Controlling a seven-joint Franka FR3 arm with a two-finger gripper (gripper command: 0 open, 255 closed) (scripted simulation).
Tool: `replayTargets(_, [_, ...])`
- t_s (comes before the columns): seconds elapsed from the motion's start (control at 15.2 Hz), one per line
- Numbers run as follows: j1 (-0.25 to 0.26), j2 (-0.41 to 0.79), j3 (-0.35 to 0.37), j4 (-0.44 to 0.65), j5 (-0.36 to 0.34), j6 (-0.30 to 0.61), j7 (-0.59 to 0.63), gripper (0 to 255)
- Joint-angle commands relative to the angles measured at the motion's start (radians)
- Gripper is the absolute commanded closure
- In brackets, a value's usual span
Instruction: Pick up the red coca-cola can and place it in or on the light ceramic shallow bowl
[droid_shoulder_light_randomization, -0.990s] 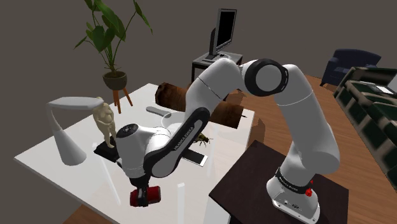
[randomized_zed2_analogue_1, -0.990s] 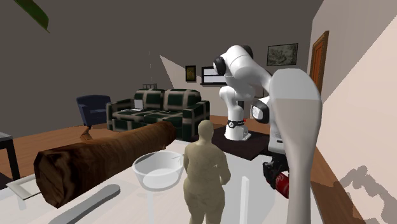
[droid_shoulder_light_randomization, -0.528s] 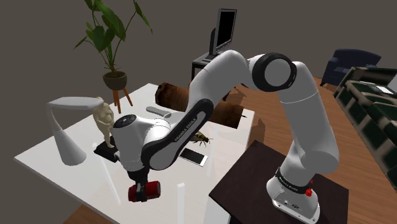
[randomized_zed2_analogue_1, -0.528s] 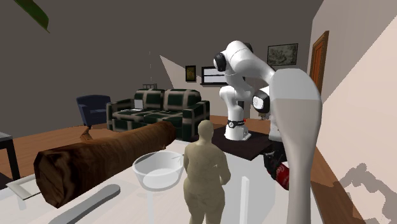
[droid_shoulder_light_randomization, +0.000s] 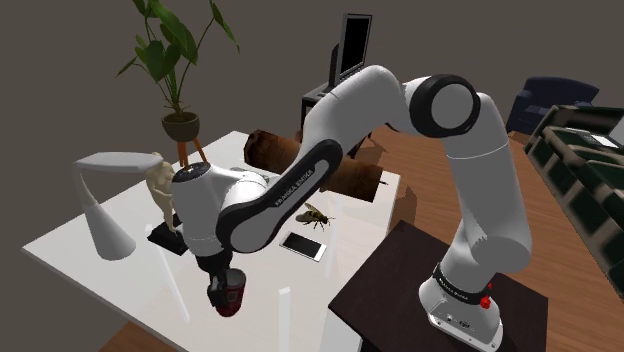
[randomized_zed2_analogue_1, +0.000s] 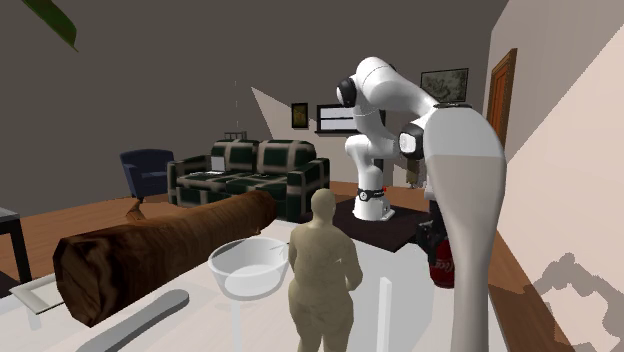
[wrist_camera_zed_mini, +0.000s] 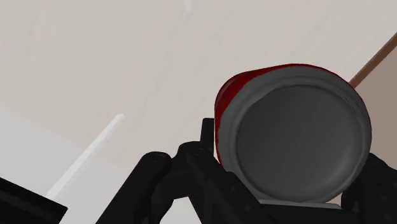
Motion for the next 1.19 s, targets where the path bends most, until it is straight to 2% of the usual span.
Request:
replayTargets(0.0, [-0.007,-0.019,0.01,0.001,0.012,-0.018,-0.004,255])
replayTargets(0.66, [-0.034,-0.094,0.048,0.035,0.065,-0.117,-0.029,255])
replayTargets(1.12, [-0.179,-0.152,0.033,-0.029,0.097,-0.107,-0.19,255])
